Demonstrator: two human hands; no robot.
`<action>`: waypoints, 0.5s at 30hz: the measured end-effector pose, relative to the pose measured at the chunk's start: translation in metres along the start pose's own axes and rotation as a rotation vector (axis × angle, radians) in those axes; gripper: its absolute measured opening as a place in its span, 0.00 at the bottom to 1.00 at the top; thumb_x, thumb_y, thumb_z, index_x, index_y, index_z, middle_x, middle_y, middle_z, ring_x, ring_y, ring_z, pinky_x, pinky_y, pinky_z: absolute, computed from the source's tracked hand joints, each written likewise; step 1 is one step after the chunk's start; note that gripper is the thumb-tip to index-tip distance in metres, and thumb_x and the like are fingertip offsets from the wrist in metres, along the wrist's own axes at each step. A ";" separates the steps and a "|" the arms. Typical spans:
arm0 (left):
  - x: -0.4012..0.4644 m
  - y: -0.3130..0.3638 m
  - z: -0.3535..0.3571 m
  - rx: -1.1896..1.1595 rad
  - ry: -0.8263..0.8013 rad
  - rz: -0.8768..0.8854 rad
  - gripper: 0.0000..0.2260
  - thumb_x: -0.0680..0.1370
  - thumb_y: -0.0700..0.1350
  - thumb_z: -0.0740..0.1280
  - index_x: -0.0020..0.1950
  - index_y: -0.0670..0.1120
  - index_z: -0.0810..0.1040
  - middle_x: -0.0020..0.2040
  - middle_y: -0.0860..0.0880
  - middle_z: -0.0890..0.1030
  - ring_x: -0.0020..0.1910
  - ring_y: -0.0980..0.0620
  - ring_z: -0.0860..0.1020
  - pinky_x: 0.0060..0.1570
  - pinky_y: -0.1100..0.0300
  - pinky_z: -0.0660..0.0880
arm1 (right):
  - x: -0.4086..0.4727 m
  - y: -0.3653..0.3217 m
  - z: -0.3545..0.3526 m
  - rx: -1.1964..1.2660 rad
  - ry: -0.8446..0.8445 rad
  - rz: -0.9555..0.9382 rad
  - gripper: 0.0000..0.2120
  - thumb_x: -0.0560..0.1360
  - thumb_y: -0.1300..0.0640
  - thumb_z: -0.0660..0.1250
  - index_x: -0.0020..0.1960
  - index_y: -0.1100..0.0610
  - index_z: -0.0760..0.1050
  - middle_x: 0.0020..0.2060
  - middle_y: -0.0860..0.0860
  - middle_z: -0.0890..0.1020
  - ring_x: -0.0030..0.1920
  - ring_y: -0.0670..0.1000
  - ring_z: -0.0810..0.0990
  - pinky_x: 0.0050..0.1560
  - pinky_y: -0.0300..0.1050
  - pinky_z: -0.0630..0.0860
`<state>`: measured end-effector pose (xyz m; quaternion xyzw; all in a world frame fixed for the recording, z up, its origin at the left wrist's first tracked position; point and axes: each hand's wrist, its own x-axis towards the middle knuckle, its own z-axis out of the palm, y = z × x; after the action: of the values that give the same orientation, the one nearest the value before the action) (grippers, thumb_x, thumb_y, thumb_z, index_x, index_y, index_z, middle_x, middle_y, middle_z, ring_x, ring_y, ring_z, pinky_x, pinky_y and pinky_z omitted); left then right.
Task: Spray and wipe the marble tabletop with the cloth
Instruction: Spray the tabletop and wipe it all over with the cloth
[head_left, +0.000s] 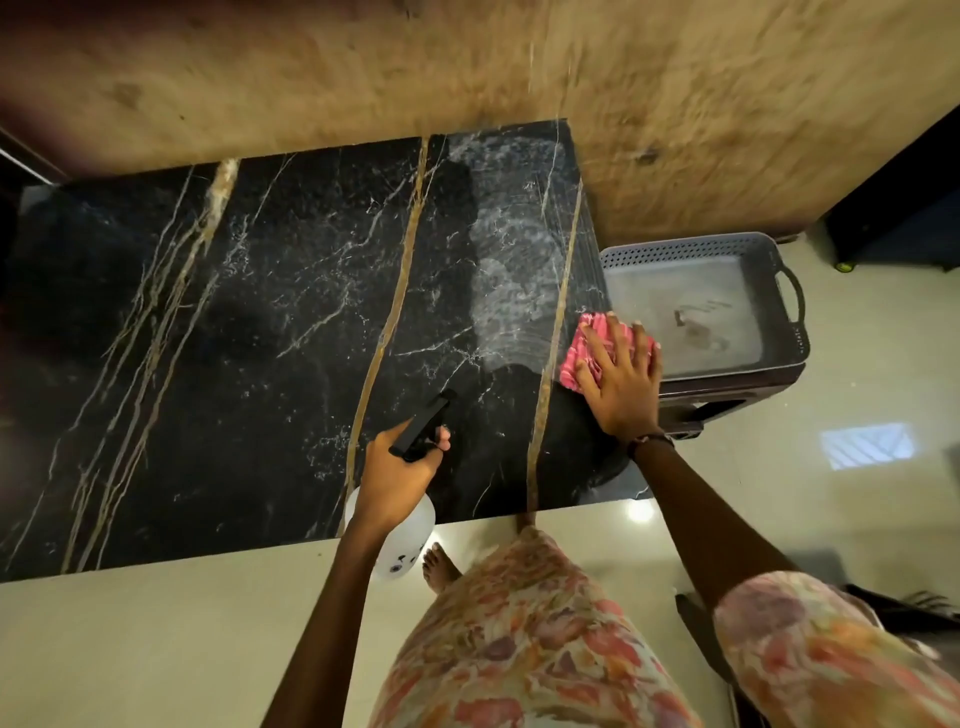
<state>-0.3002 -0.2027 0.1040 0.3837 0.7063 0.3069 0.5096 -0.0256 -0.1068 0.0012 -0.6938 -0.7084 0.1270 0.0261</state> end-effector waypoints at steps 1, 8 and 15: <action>0.003 0.004 0.003 0.006 0.002 0.007 0.12 0.73 0.32 0.65 0.40 0.49 0.81 0.41 0.52 0.83 0.32 0.65 0.77 0.32 0.70 0.70 | 0.013 -0.008 0.000 -0.009 0.003 -0.007 0.28 0.78 0.39 0.48 0.76 0.46 0.58 0.78 0.54 0.57 0.77 0.63 0.51 0.75 0.65 0.45; 0.029 0.024 0.025 0.010 0.015 0.009 0.12 0.73 0.31 0.64 0.41 0.47 0.81 0.40 0.51 0.83 0.33 0.65 0.78 0.35 0.72 0.71 | -0.001 -0.030 0.022 -0.056 -0.038 -0.475 0.26 0.80 0.40 0.49 0.76 0.46 0.59 0.77 0.53 0.61 0.77 0.59 0.56 0.74 0.67 0.53; 0.052 0.040 0.040 -0.025 0.037 -0.007 0.12 0.72 0.32 0.65 0.40 0.48 0.81 0.39 0.51 0.83 0.32 0.64 0.78 0.38 0.65 0.72 | 0.025 0.047 0.000 -0.054 -0.049 -0.377 0.26 0.79 0.39 0.48 0.75 0.44 0.57 0.76 0.53 0.63 0.77 0.60 0.57 0.75 0.63 0.53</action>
<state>-0.2626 -0.1358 0.0998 0.3689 0.7130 0.3210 0.5025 0.0193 -0.0821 -0.0124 -0.5459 -0.8294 0.1177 0.0137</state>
